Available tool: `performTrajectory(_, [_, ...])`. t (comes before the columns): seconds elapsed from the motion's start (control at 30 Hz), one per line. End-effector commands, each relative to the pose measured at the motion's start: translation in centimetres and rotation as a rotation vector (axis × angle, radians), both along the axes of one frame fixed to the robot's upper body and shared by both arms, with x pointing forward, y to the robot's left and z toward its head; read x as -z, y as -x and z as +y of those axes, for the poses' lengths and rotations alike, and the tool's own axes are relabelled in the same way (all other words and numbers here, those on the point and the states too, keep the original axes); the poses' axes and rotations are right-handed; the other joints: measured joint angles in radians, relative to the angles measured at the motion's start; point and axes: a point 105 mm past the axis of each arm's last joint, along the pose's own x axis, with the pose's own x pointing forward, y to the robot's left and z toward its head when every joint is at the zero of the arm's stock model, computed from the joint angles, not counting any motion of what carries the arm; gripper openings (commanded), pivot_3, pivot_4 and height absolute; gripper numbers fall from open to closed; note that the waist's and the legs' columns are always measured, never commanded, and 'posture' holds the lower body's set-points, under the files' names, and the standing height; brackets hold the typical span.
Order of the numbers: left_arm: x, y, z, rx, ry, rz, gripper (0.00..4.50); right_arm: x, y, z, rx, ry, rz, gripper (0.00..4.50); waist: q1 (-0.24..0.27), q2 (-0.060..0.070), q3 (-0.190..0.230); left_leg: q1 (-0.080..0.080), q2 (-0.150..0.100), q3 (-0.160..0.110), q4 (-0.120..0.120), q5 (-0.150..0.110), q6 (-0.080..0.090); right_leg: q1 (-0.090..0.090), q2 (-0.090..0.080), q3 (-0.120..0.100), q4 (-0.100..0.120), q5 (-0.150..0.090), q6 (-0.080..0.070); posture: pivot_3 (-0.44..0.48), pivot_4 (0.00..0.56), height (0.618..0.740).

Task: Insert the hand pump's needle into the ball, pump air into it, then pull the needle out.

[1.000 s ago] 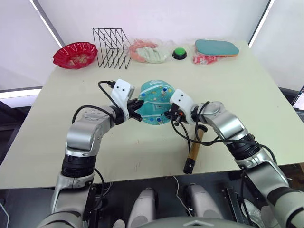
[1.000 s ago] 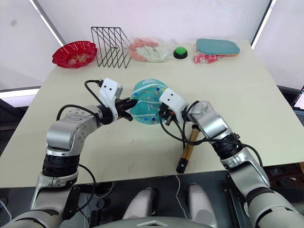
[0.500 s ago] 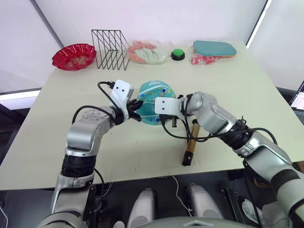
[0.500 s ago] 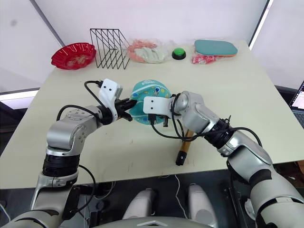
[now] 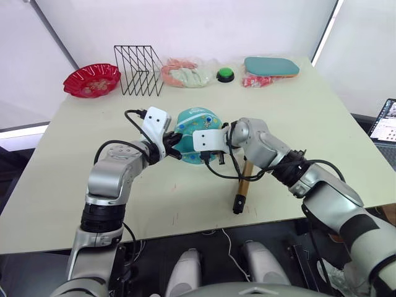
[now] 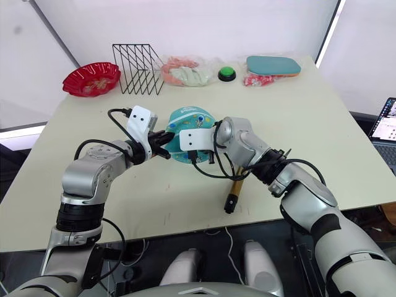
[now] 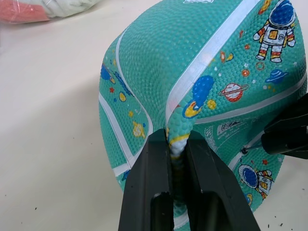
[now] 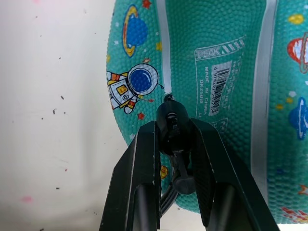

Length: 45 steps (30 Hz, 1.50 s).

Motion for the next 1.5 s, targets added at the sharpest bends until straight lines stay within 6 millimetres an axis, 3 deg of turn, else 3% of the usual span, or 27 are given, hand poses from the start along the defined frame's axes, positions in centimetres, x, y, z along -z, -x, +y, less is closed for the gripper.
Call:
performTrajectory(0.03, [3.4,1.1,-1.1,0.05,0.016,0.145,0.0,1.8,0.0,1.0,0.01,0.018,0.013,0.34,-0.003,-0.001,-0.003,0.001,0.001,0.0,0.0,0.0,0.0,0.0,0.0,0.0,0.0,0.0,0.0,0.0,0.15,0.74])
performTrajectory(0.27, [3.5,1.1,-1.0,0.049,0.016,0.15,0.0,3.6,0.2,1.6,0.006,0.04,0.053,0.34,-0.013,-0.003,-0.014,0.007,0.007,-0.001,-0.005,0.0,0.0,0.001,0.007,0.0,0.0,-0.002,-0.004,0.0,0.15,0.74])
performTrajectory(0.4, [3.5,1.2,-1.0,0.049,0.015,0.152,0.0,3.7,0.1,1.7,0.005,0.042,0.052,0.34,-0.013,-0.003,-0.014,0.02,0.007,-0.002,-0.015,0.0,0.0,0.01,0.009,0.001,-0.001,-0.004,-0.007,0.0,0.15,0.74])
performTrajectory(0.7, [4.1,1.3,-0.9,0.048,0.013,0.167,0.0,4.1,0.9,3.7,-0.013,-0.012,0.098,0.34,-0.026,-0.002,-0.015,0.022,0.008,-0.008,-0.017,0.0,-0.001,0.012,0.008,-0.004,-0.001,-0.006,-0.01,0.0,0.15,0.74])
performTrajectory(1.2, [4.6,1.5,-0.4,0.035,0.027,0.182,0.0,6.7,1.6,4.1,-0.028,0.043,0.129,0.34,-0.049,0.011,-0.027,0.023,0.006,-0.035,-0.02,-0.003,-0.006,0.017,0.006,-0.018,0.0,-0.011,-0.019,0.0,0.15,0.74])
performTrajectory(1.5, [4.9,1.7,-0.1,0.033,0.025,0.193,0.0,7.7,1.5,4.1,-0.009,0.063,0.125,0.34,-0.056,0.011,-0.03,0.025,-0.004,-0.049,-0.025,-0.004,-0.006,0.018,0.003,-0.019,0.0,-0.012,-0.02,0.0,0.15,0.74])
